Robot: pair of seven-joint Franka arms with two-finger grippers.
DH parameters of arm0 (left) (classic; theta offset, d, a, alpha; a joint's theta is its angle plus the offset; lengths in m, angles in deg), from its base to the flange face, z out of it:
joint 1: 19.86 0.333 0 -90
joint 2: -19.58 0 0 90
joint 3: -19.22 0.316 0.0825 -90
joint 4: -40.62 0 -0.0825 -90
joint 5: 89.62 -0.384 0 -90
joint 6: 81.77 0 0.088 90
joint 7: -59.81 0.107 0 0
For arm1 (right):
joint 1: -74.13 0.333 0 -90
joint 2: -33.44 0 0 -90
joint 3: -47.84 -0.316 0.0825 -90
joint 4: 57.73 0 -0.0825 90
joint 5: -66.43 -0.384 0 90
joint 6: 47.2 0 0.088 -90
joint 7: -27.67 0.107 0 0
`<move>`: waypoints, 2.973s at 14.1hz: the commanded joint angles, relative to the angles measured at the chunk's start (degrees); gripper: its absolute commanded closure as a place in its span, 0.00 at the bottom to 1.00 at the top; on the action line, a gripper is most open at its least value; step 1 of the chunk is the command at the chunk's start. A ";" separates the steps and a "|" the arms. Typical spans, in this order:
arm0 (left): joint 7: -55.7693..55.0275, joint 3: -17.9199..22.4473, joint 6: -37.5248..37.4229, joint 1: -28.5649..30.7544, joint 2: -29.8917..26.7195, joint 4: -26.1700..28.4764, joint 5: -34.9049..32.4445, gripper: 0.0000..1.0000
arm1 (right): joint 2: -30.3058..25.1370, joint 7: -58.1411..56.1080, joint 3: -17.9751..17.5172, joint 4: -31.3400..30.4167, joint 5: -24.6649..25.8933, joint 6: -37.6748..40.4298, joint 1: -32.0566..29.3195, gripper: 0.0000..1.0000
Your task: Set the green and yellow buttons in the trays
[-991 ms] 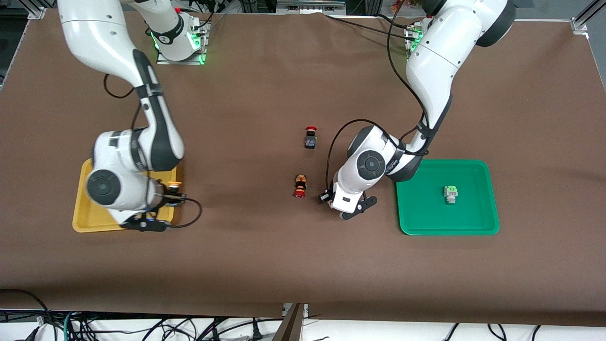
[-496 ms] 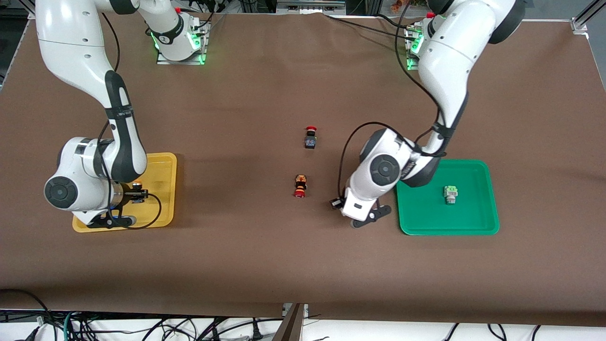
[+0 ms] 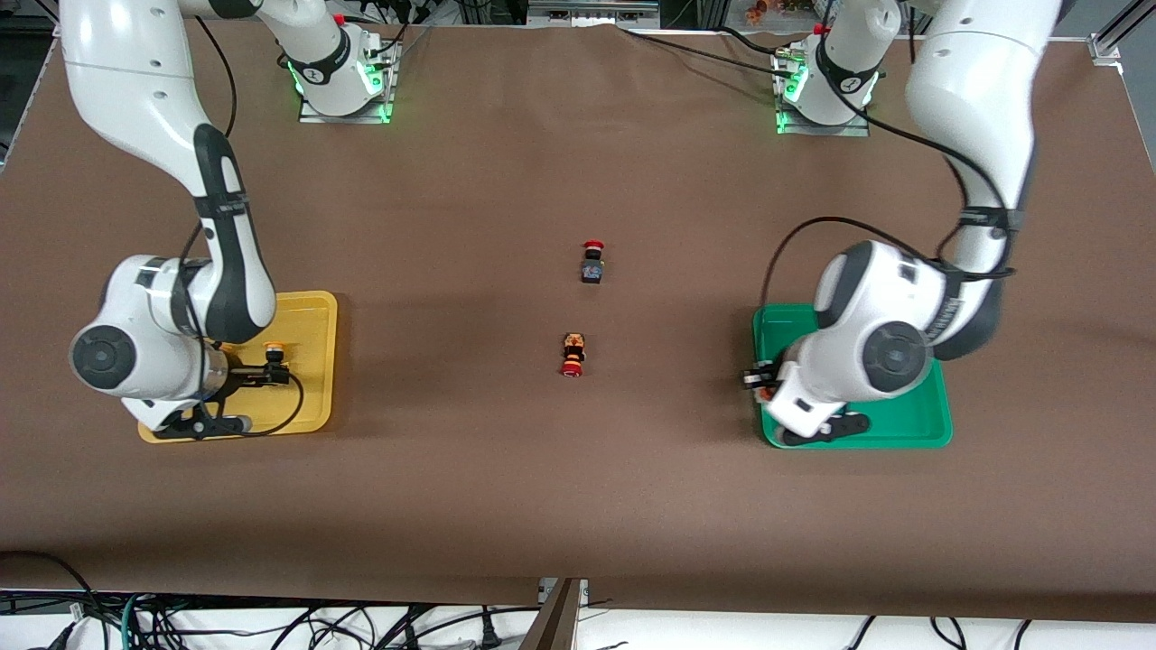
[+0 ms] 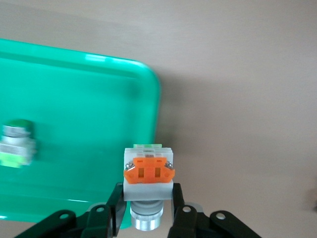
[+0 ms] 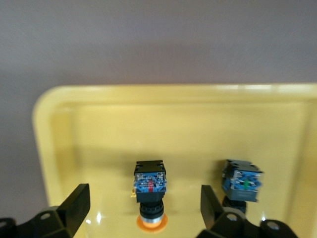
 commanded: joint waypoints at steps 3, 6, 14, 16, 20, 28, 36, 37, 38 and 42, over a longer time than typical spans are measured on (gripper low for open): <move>15.17 -0.82 3.20 8.61 0.90 5.80 -0.12 1.00 | -7.31 -1.24 0.65 6.37 -0.36 15.97 -0.74 0.00; 18.45 -0.82 8.14 10.21 2.23 8.97 0.67 1.00 | -11.52 -1.24 1.80 10.06 -0.10 25.73 -0.91 0.00; 17.74 -0.82 7.53 9.86 2.84 9.23 2.43 0.00 | -29.18 -0.71 -10.47 3.14 8.04 32.35 -7.14 0.00; 17.40 -0.82 7.44 9.86 2.58 9.15 2.43 0.00 | -33.23 -0.54 -12.08 1.21 10.19 31.92 -8.20 0.00; 16.78 -1.34 3.68 9.42 -2.94 7.04 1.99 0.00 | -37.90 -0.80 -12.17 -3.98 10.02 31.48 -8.74 0.00; 16.96 -1.17 -12.14 9.86 -23.33 6.86 1.72 0.00 | -35.01 -0.54 -12.17 -0.40 9.40 32.53 -8.21 0.00; 16.60 7.94 -12.51 3.73 -34.85 13.62 1.28 0.00 | -34.21 -0.54 -12.00 0.14 9.31 32.44 -8.38 0.00; 16.43 10.23 -11.47 2.14 -35.64 15.02 1.37 0.00 | -34.13 -0.62 -12.00 0.14 9.31 32.44 -8.47 0.00; 16.34 10.51 -10.41 2.04 -36.09 15.91 1.63 0.00 | -34.12 -0.71 -12.00 0.14 9.22 32.44 -8.47 0.00; 14.67 10.08 -11.45 1.95 -35.92 15.30 1.90 0.00 | -34.04 -0.54 -12.00 0.14 9.14 32.44 -8.47 0.00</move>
